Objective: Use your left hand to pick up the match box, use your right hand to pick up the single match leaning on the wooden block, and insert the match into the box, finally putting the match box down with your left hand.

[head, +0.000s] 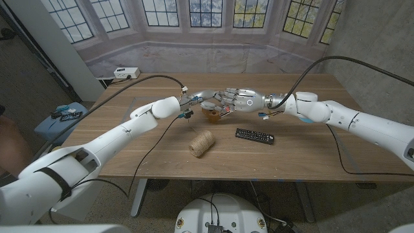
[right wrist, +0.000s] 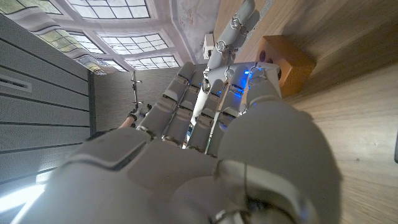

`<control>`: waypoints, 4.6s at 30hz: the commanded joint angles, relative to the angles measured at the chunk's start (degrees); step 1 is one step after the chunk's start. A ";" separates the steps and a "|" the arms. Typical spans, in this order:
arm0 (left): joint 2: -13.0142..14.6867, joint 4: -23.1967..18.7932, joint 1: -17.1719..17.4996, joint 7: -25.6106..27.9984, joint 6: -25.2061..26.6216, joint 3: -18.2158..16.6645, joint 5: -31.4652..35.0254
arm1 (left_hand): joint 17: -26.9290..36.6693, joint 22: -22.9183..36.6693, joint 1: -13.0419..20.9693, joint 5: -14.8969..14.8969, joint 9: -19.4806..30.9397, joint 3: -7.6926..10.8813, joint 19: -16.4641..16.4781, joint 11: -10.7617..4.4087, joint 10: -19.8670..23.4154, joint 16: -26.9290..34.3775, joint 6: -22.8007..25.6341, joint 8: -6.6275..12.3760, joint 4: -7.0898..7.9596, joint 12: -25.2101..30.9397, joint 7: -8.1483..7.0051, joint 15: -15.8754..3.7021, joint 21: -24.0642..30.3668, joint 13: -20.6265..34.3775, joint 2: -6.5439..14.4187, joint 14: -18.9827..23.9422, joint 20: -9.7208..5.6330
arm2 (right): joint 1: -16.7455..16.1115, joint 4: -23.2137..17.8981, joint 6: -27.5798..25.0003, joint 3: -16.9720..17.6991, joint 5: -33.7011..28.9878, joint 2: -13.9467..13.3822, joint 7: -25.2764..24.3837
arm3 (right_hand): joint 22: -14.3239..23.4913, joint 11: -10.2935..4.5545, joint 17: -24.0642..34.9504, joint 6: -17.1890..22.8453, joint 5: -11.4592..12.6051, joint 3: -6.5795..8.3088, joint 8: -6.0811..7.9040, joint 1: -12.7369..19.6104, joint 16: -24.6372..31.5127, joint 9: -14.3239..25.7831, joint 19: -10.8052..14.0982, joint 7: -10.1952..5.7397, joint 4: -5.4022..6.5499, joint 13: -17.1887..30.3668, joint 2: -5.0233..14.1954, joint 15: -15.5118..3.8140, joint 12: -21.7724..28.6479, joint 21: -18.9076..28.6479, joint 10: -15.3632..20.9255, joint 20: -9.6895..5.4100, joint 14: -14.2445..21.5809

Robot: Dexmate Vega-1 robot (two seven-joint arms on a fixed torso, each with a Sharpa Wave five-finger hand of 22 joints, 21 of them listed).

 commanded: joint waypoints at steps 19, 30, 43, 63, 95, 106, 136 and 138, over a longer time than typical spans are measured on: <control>0.08 -0.22 -0.20 -0.02 0.16 0.14 0.20 | 0.14 0.16 -0.18 -0.06 0.19 -0.20 -0.64 0.44 -0.68 0.21 -0.26 0.06 0.09 0.07 -0.12 0.44 0.19 0.11 0.21 -0.65 0.35 | -1.62 -1.39 -1.93 1.84 1.11 -0.56 1.58 | 0.09 0.55 0.15 -1.32 0.28 -0.37 -0.38 -0.31 -0.36 0.31 -0.26 0.46 0.33 0.15 -0.27 -8.64 -0.12 0.24 -0.79 -4.02 -0.74; 0.86 -1.74 0.44 -0.06 0.87 -0.28 0.15 | 0.15 0.16 -0.21 -0.08 0.18 -0.22 -0.71 0.38 -0.76 0.22 -0.22 0.09 0.09 0.09 -0.11 0.49 0.19 0.11 0.17 -0.68 0.36 | -2.54 -2.16 -1.60 3.33 3.68 -0.44 2.89 | 0.08 0.67 0.27 -2.05 0.30 -0.60 -0.61 -0.71 -0.34 0.31 -0.32 0.49 0.52 0.15 -0.39 -8.28 -0.11 0.22 -1.03 -3.72 -0.87; 2.09 -3.65 0.69 -1.00 2.10 -0.73 0.25 | 0.15 0.16 -0.26 -0.10 0.17 -0.24 -0.73 0.54 -0.79 0.24 -0.23 0.11 0.12 0.13 -0.08 0.50 0.22 0.11 0.17 -0.72 0.33 | -4.02 -1.20 -2.21 5.12 8.26 0.69 4.03 | 0.08 0.72 0.45 -2.27 0.31 -0.85 -0.62 -1.28 -0.21 0.30 -0.31 0.64 0.82 0.16 -0.33 -8.21 0.02 0.22 -0.97 -3.58 -0.84; 5.38 -8.62 1.75 -3.44 5.46 -2.19 -0.27 | 0.15 0.16 -0.34 -0.12 0.16 -0.26 -0.79 0.65 -0.90 0.23 -0.38 0.08 0.15 0.14 -0.06 0.68 0.24 0.11 0.20 -0.82 0.39 | -4.92 0.85 -4.22 6.66 13.62 2.41 4.89 | 0.08 0.72 0.37 -2.09 0.41 -0.76 -0.46 -1.27 -0.20 0.30 0.12 0.74 0.74 0.16 -0.20 -8.05 0.11 0.38 -0.95 -3.40 -0.43; 9.78 -12.86 3.02 -5.82 7.61 -4.53 -0.83 | 0.16 0.16 -0.44 -0.13 0.14 -0.28 -1.03 0.73 -1.08 0.23 -0.71 -0.01 0.18 0.16 -0.02 0.74 0.21 0.11 0.27 -1.01 0.40 | -8.92 -0.60 -10.66 10.28 23.01 5.26 6.44 | 0.08 0.84 0.54 -2.60 0.39 -0.97 -0.53 -1.89 -0.05 0.27 0.48 1.00 0.96 0.14 -0.05 -7.95 0.24 0.48 -0.72 -3.38 -0.20; 11.03 -14.51 3.86 -5.82 8.05 -5.38 -0.72 | 0.15 0.16 -0.47 -0.14 0.13 -0.28 -1.04 0.77 -1.11 0.25 -0.67 0.03 0.17 0.18 -0.14 0.68 0.23 0.11 0.29 -1.02 0.38 | -10.35 -1.91 -11.80 11.69 25.80 5.95 6.61 | 0.07 0.83 0.61 -2.52 0.36 -1.08 -0.46 -2.09 0.09 0.25 0.67 1.07 0.99 0.14 -0.09 -8.15 0.38 0.53 -0.36 -3.54 0.05; 17.17 -22.94 9.91 -4.93 12.54 -9.36 -1.35 | 0.15 0.16 -0.51 -0.16 0.12 -0.28 -1.12 0.75 -1.20 0.26 -0.62 0.10 0.16 0.20 -0.14 0.74 0.25 0.11 0.33 -1.11 0.41 | -15.00 -4.08 -12.38 16.12 40.28 11.05 7.68 | 0.08 0.88 0.87 -3.09 0.27 -1.27 -0.56 -2.44 0.23 0.19 0.63 1.22 0.95 0.15 0.01 -8.43 0.27 0.44 -0.53 -3.85 -0.03; 17.73 -23.80 10.55 -4.63 13.11 -9.76 -1.32 | 0.15 0.16 -0.51 -0.16 0.12 -0.28 -1.10 0.74 -1.21 0.26 -0.65 0.09 0.16 0.21 -0.12 0.76 0.26 0.11 0.33 -1.12 0.41 | -15.16 -4.12 -12.19 16.43 41.39 11.32 7.75 | 0.08 0.88 0.92 -3.09 0.26 -1.29 -0.55 -2.44 0.29 0.19 0.62 1.28 0.93 0.15 0.00 -8.35 0.27 0.43 -0.52 -3.82 0.00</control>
